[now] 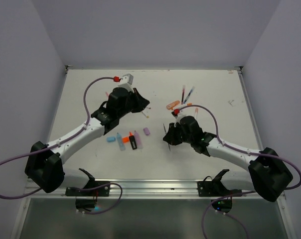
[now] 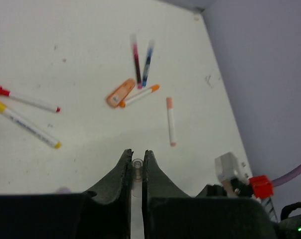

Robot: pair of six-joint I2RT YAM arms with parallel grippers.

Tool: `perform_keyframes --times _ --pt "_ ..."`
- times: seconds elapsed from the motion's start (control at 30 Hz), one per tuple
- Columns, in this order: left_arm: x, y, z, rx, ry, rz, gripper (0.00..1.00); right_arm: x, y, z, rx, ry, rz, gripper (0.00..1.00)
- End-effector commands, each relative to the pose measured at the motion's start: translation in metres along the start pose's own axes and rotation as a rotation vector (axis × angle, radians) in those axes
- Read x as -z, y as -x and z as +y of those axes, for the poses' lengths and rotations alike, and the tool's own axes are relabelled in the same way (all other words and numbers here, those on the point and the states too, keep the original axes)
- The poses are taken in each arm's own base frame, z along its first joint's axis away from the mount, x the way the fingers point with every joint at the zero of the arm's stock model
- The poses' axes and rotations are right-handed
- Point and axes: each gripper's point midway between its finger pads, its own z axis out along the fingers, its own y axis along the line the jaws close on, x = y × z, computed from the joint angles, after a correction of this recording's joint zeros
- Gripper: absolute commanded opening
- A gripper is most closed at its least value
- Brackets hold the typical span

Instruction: Open the pen caps

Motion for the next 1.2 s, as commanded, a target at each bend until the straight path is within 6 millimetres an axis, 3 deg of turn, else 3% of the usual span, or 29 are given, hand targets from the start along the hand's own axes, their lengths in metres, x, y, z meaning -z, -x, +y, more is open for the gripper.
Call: perform_keyframes --times 0.0,0.03,0.13,0.43,0.67,0.9,1.07,1.17 --pt "0.009 -0.082 0.040 -0.054 0.118 0.282 0.07 -0.007 0.017 -0.016 -0.081 -0.131 -0.040 0.00" --pt "0.009 -0.103 0.051 -0.045 0.141 0.333 0.08 -0.010 0.017 -0.016 -0.090 -0.133 -0.039 0.00" --pt "0.011 -0.136 0.062 -0.031 0.155 0.414 0.09 -0.020 0.018 -0.020 -0.138 -0.163 -0.026 0.00" --pt "0.005 -0.191 0.075 -0.046 0.202 0.535 0.18 -0.054 0.009 -0.021 -0.209 -0.166 0.045 0.00" --pt "-0.005 -0.208 0.079 -0.054 0.224 0.555 0.26 -0.069 -0.004 -0.023 -0.230 -0.152 0.087 0.00" --pt "-0.008 -0.210 0.082 -0.050 0.239 0.548 0.36 -0.074 -0.009 -0.020 -0.236 -0.129 0.105 0.08" --pt "-0.002 -0.201 0.076 -0.044 0.227 0.527 0.39 -0.073 -0.011 -0.020 -0.244 -0.129 0.105 0.17" --pt "0.004 -0.186 0.067 -0.045 0.213 0.492 0.46 -0.072 -0.010 -0.018 -0.247 -0.118 0.106 0.24"
